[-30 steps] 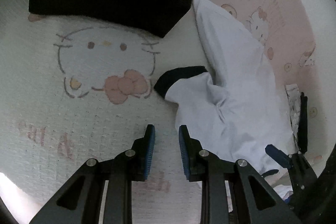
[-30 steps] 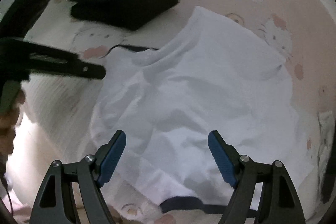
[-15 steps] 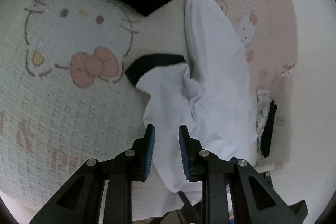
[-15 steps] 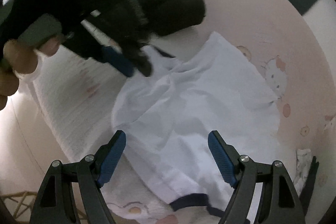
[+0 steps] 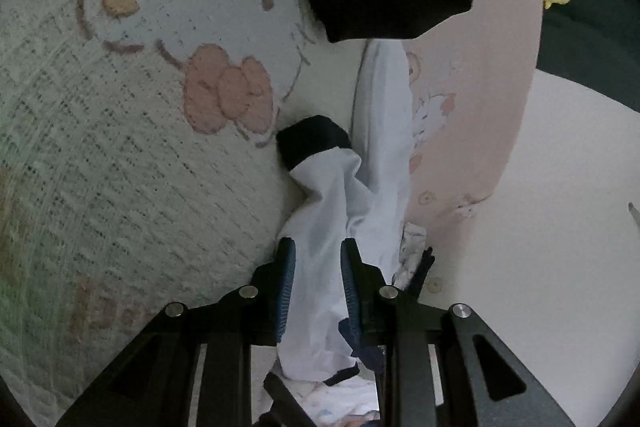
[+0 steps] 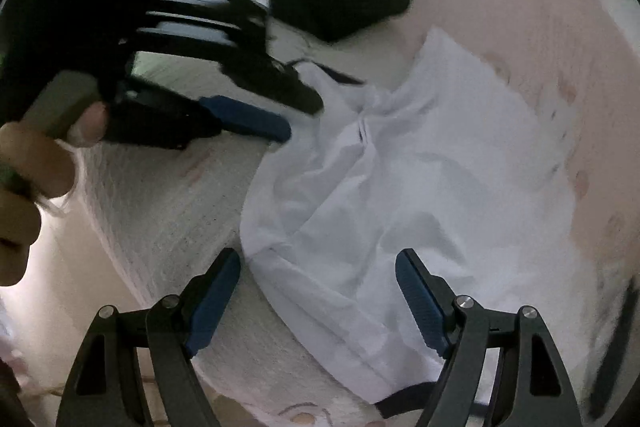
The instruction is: Fold clothes
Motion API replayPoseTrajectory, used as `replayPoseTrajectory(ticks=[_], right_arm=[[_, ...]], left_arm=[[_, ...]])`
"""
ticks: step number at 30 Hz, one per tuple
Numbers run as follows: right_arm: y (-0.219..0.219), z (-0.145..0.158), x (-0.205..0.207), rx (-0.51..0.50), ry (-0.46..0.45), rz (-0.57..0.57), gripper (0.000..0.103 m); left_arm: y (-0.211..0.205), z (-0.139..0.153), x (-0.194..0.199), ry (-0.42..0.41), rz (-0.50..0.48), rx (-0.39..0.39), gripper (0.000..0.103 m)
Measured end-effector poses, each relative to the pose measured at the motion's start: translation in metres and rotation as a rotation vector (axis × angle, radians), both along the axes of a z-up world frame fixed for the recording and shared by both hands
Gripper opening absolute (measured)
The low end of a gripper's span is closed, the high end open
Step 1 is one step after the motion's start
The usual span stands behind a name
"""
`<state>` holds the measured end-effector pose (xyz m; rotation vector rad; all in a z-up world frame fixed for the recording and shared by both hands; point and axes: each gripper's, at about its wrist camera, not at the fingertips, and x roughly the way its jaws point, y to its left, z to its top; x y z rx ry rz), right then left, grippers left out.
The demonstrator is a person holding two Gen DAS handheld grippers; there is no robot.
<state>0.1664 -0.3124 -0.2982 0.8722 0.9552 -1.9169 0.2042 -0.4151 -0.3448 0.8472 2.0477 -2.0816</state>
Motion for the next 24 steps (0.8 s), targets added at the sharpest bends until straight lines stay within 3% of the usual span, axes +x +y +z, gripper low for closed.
replayPoseTrajectory(ticks=[2, 5, 8, 10, 13, 14, 15, 18, 24], right_arm=[[-0.001, 0.000, -0.006, -0.009, -0.037, -0.018, 0.080], [-0.005, -0.001, 0.000, 0.002, 0.006, 0.012, 0.079], [-0.010, -0.002, 0.007, 0.015, 0.056, 0.046, 0.063], [-0.013, -0.003, 0.012, 0.023, 0.090, 0.069, 0.062], [-0.018, -0.004, 0.018, 0.036, 0.140, 0.104, 0.061], [-0.019, -0.005, 0.021, 0.041, 0.157, 0.115, 0.054], [-0.021, -0.005, 0.023, 0.045, 0.174, 0.126, 0.038], [-0.027, -0.008, 0.015, 0.062, 0.136, 0.127, 0.012], [-0.022, 0.010, -0.003, 0.007, 0.062, 0.055, 0.006]], left_arm=[[0.005, 0.005, -0.012, -0.033, -0.025, -0.045, 0.020], [0.012, 0.012, -0.028, -0.065, -0.053, -0.108, 0.020], [0.010, 0.013, -0.033, -0.080, -0.058, -0.079, 0.020], [0.008, 0.015, -0.033, -0.091, -0.070, -0.079, 0.020], [0.012, 0.028, -0.035, -0.145, -0.122, -0.173, 0.021], [0.014, 0.033, -0.037, -0.165, -0.138, -0.209, 0.021], [0.014, 0.032, -0.039, -0.168, -0.140, -0.208, 0.021], [0.015, 0.031, -0.045, -0.180, -0.144, -0.207, 0.021], [0.009, 0.034, -0.037, -0.183, -0.151, -0.201, 0.021]])
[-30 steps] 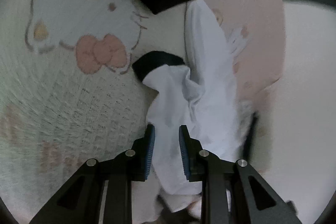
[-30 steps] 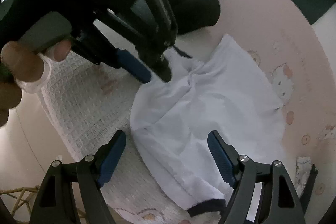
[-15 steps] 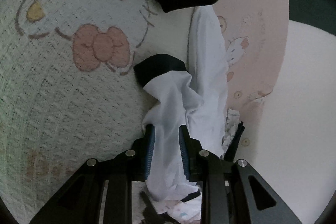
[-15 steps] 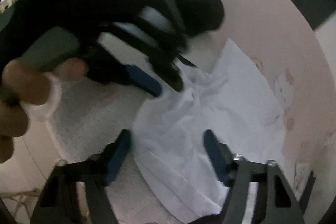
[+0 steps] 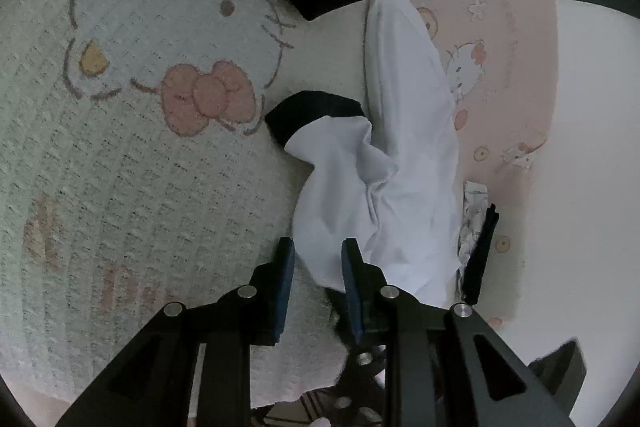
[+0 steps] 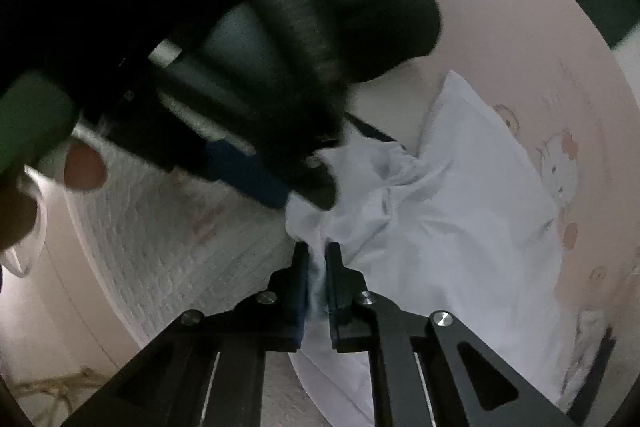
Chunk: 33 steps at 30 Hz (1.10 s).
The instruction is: Fold clothes
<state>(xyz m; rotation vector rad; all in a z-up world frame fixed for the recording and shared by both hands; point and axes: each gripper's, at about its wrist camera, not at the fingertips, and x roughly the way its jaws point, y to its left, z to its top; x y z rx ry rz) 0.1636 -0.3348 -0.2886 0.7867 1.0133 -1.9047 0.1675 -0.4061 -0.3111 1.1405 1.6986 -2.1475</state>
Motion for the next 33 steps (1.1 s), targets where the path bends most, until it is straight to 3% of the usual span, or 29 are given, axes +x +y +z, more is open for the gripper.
replayPoseTrajectory(ticks=[11, 15, 17, 22, 25, 30, 33], right_arm=[[0.033, 0.021, -0.049, -0.065, -0.051, -0.184, 0.006], [0.028, 0.021, -0.060, -0.093, -0.126, -0.213, 0.006], [0.027, 0.018, -0.063, -0.095, -0.142, -0.208, 0.006], [0.025, 0.015, -0.066, -0.115, -0.187, -0.187, 0.006], [0.029, 0.014, -0.063, -0.126, -0.212, -0.189, 0.006], [0.037, 0.013, -0.066, -0.112, -0.204, -0.166, 0.007], [0.037, 0.010, -0.070, -0.103, -0.211, -0.176, 0.007]], left_arm=[[-0.006, -0.005, -0.008, 0.014, 0.032, 0.015, 0.028], [-0.009, -0.007, -0.007, 0.021, 0.049, 0.047, 0.032], [-0.012, -0.007, -0.005, 0.037, 0.051, 0.066, 0.044], [-0.018, -0.007, -0.014, 0.056, 0.100, 0.098, 0.055], [-0.019, -0.005, -0.024, 0.065, 0.116, 0.099, 0.071], [-0.023, -0.008, -0.017, 0.098, 0.175, 0.117, 0.070], [-0.026, -0.007, -0.008, 0.084, 0.204, 0.070, 0.044]])
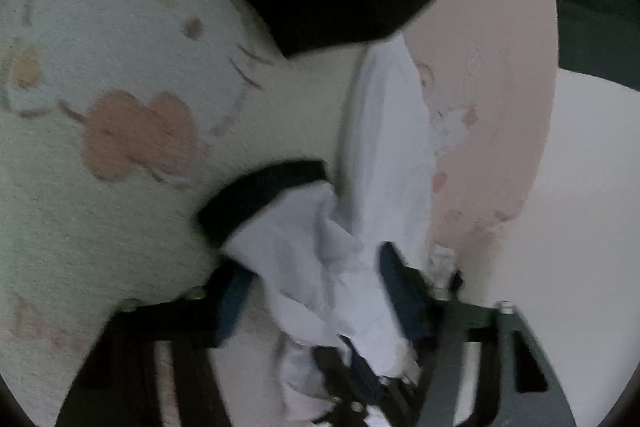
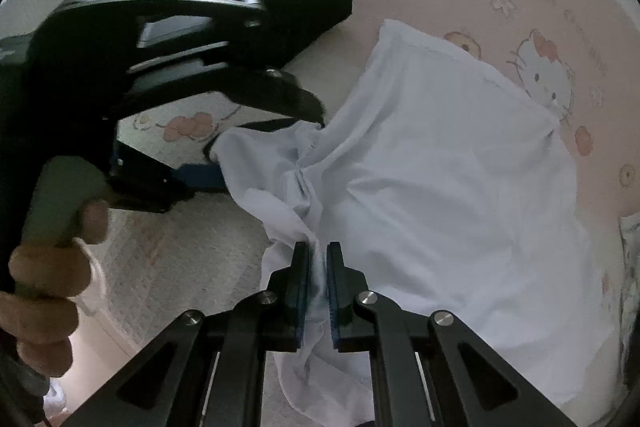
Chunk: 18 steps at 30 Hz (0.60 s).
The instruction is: Fold clothes
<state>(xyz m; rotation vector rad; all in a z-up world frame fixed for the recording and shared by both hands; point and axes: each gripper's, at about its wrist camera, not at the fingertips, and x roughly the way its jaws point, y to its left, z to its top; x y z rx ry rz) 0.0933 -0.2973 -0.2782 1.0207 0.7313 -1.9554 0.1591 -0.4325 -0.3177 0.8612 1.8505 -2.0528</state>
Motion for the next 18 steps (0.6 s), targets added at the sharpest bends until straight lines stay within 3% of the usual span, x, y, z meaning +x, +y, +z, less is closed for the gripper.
replayPoseTrajectory(ticks=[2, 3, 7, 11, 14, 18], right_arm=[[-0.001, -0.001, -0.001, 0.006, -0.005, 0.001, 0.015], [-0.001, -0.002, 0.001, 0.012, -0.004, 0.000, 0.023], [-0.001, 0.001, 0.016, 0.005, 0.001, 0.015, 0.030], [-0.011, -0.001, 0.028, 0.024, 0.042, 0.045, 0.044], [-0.021, 0.000, 0.033, 0.012, 0.039, 0.063, 0.044], [-0.039, -0.003, 0.029, 0.009, 0.070, 0.090, 0.044]], left_arm=[[-0.003, 0.002, 0.003, -0.019, -0.006, -0.048, 0.026], [-0.004, 0.003, 0.005, -0.029, -0.010, -0.072, 0.024], [-0.009, 0.006, 0.011, -0.042, -0.026, -0.133, 0.024], [-0.012, 0.015, 0.017, -0.057, -0.043, -0.202, 0.024], [-0.016, 0.025, 0.024, -0.028, -0.030, -0.239, 0.024], [-0.026, 0.032, 0.025, 0.028, -0.026, -0.208, 0.024]])
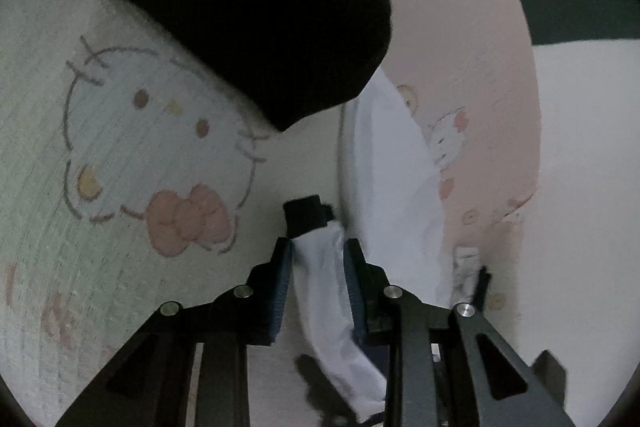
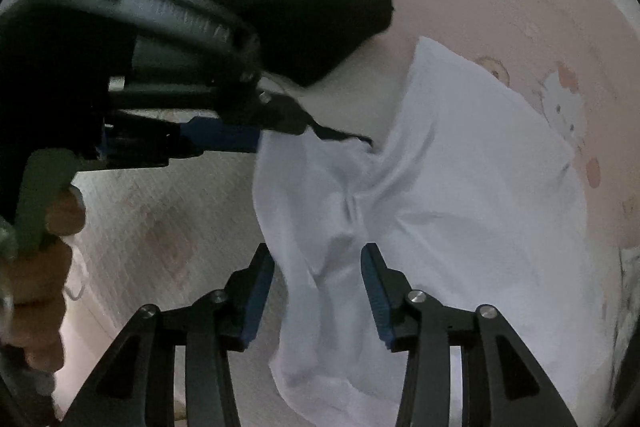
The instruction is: Fold clothes
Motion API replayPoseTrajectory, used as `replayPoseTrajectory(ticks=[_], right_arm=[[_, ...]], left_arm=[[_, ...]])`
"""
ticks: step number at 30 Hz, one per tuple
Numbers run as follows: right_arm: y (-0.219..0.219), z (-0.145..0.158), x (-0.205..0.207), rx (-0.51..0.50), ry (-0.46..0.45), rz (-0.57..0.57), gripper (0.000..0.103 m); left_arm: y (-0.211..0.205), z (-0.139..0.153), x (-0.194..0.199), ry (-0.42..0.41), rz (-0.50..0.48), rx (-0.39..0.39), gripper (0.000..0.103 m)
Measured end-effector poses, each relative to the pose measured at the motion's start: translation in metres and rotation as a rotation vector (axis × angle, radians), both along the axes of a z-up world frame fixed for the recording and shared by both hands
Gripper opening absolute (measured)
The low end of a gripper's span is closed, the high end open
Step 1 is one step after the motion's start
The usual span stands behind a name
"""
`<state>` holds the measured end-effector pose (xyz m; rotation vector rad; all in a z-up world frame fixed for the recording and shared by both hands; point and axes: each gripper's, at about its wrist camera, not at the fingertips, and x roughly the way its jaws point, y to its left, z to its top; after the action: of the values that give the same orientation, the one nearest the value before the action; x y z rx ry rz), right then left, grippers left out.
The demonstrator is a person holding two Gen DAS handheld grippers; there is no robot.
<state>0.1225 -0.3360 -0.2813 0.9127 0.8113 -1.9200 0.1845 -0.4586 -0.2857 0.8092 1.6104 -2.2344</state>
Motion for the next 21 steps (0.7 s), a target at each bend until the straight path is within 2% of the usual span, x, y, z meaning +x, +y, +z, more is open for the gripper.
replayPoseTrajectory(ticks=[3, 6, 7, 8, 9, 14, 17, 18, 19, 21], right_arm=[[-0.011, -0.001, 0.003, 0.001, 0.034, 0.018, 0.044], [-0.018, 0.001, 0.003, -0.015, 0.043, 0.030, 0.043], [-0.019, 0.001, 0.004, -0.022, 0.048, 0.036, 0.039], [-0.021, 0.002, 0.004, -0.022, 0.047, 0.043, 0.015], [-0.022, 0.001, 0.004, -0.013, 0.034, 0.045, 0.000], [-0.020, 0.000, 0.004, -0.012, -0.032, 0.047, 0.000], [-0.015, 0.002, -0.003, -0.032, -0.083, 0.021, 0.000], [-0.013, 0.003, -0.008, -0.045, -0.109, 0.007, 0.000], [-0.011, 0.003, -0.013, -0.053, -0.123, -0.003, 0.000], [-0.009, 0.003, -0.024, -0.065, -0.145, -0.020, 0.000]], left_arm=[[-0.003, 0.001, -0.009, -0.008, -0.067, -0.003, 0.024], [-0.005, 0.001, -0.007, 0.016, -0.061, 0.017, 0.024], [-0.007, 0.000, -0.005, 0.032, -0.054, 0.030, 0.024], [-0.009, 0.000, -0.002, 0.048, -0.048, 0.042, 0.024], [-0.010, 0.001, -0.001, 0.055, -0.049, 0.041, 0.024], [-0.013, 0.010, 0.004, 0.067, -0.084, -0.028, 0.024], [-0.010, 0.002, -0.009, -0.122, -0.146, -0.081, 0.024], [-0.009, -0.002, -0.012, -0.159, -0.154, -0.088, 0.024], [-0.007, -0.005, -0.015, -0.189, -0.160, -0.092, 0.024], [-0.008, -0.012, -0.011, -0.147, -0.151, -0.034, 0.024]])
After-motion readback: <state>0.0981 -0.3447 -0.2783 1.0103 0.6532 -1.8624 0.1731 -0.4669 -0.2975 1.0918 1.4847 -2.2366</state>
